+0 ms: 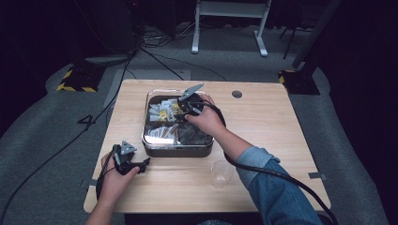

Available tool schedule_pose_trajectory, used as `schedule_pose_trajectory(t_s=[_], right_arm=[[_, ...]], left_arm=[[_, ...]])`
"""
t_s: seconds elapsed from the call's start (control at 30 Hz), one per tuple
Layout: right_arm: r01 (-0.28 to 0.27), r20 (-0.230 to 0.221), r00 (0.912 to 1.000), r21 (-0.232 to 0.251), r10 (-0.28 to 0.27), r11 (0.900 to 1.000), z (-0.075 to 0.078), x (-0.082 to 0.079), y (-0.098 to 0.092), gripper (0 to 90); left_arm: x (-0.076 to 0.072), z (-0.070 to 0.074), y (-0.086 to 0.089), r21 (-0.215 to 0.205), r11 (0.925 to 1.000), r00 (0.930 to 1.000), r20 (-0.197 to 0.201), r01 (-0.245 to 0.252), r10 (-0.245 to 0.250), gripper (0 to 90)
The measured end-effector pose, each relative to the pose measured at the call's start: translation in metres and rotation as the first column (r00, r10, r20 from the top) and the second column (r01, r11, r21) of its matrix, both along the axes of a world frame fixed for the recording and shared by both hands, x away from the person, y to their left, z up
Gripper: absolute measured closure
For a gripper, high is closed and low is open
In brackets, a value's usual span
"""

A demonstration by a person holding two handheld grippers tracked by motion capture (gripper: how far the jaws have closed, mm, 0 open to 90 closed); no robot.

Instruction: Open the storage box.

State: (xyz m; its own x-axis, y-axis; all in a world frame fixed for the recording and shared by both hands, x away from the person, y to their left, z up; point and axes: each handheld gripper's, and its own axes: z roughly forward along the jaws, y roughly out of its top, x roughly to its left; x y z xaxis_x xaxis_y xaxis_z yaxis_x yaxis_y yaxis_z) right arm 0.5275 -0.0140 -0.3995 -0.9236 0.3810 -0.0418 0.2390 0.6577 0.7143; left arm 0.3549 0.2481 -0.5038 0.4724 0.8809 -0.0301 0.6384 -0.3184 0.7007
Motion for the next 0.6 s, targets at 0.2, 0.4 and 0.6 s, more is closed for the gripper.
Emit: schedule_pose_trajectory(t_s=[0.2,0.4,0.6], right_arm=[[-0.009,0.041,0.9991,0.034,0.008,0.999,0.021,-0.007,-0.008,58.6],[0.007,0.053,0.9985,0.071,-0.011,0.997,0.037,-0.009,-0.030,58.6],[0.030,0.058,0.9977,0.092,-0.036,0.995,0.045,-0.009,-0.046,58.6]], left_arm=[[-0.002,0.000,0.000,0.002,1.0000,1.0000,-0.001,0.005,-0.005,20.8],[-0.005,0.000,0.001,0.004,0.9998,0.9998,0.000,0.022,-0.022,20.8],[-0.005,0.000,0.000,0.005,0.9997,0.9997,-0.001,0.023,-0.023,20.8]])
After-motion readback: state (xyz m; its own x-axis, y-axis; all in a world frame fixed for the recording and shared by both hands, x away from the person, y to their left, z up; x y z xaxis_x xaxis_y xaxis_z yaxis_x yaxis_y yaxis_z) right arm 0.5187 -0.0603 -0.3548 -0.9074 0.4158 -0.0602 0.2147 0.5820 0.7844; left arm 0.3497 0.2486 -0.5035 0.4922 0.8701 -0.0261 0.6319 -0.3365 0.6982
